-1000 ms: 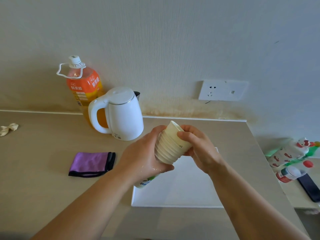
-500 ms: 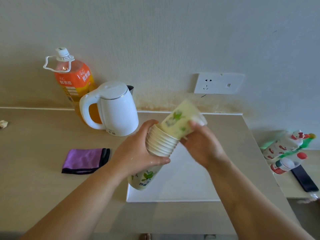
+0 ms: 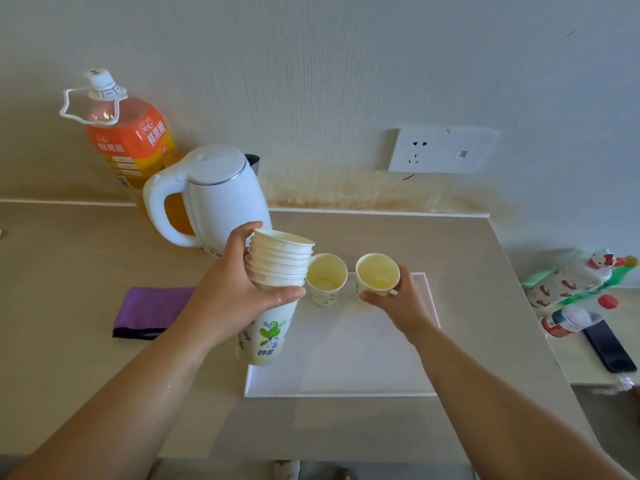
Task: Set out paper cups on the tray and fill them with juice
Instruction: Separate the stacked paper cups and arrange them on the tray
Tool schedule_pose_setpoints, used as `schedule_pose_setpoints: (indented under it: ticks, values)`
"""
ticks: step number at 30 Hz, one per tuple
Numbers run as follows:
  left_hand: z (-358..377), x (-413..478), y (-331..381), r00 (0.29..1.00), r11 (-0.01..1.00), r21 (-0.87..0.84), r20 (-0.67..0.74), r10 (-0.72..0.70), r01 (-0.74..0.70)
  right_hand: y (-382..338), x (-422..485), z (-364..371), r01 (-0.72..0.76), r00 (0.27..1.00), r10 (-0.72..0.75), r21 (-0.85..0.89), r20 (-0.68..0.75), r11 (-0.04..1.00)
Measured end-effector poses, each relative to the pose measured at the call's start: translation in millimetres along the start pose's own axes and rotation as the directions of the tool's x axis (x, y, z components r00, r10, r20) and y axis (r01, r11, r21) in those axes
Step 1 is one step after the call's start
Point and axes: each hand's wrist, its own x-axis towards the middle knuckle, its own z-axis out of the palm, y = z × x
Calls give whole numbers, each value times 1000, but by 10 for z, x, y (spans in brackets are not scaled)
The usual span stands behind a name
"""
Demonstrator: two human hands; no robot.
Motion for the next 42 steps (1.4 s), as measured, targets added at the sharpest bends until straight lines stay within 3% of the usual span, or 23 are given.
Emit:
schedule_pose_setpoints:
  ticks: [6,13,16,19,22,23,25,27,29,36,42]
  values:
    - [29,-26,-64,1000,1000,5,12,-28,28,25,20,170,-18,999,14,111,37,994]
    - [66,-8,-35,999,999,24,40,-23,22,34,-45,99,30,999,-30,8,38,1000]
    - [119,-14,-3,998,999,33,61,-9,7,79,-53,42,-29,995,25,34,92,999]
    - [191,-37,37,995,997,69,95,23,-29,59,-152,-78,-10,1000,9,-18,-28,1000]
    - [304,-61,69,988,985,144,132,80,-99,-241,-325,-180,62,983,-47,75,-178,995]
    - [349,-69,96,984,975,177,146,106,-131,-374,-376,-200,87,987,-67,129,-149,988]
    - [437,-82,156,976,954,243,172,133,-173,-657,-483,-217,80,992,-99,219,79,972]
    - [506,-88,213,974,941,287,188,129,-180,-872,-562,-225,32,941,-109,235,322,971]
    - [550,-86,245,971,927,316,186,148,-202,-1009,-625,-244,70,892,-161,223,423,972]
    - [537,-147,284,962,896,373,210,173,-242,-1005,-669,-244,12,904,-116,247,412,969]
    - [477,-146,269,974,878,432,181,137,-204,-1022,-668,-147,93,939,-186,310,288,946]
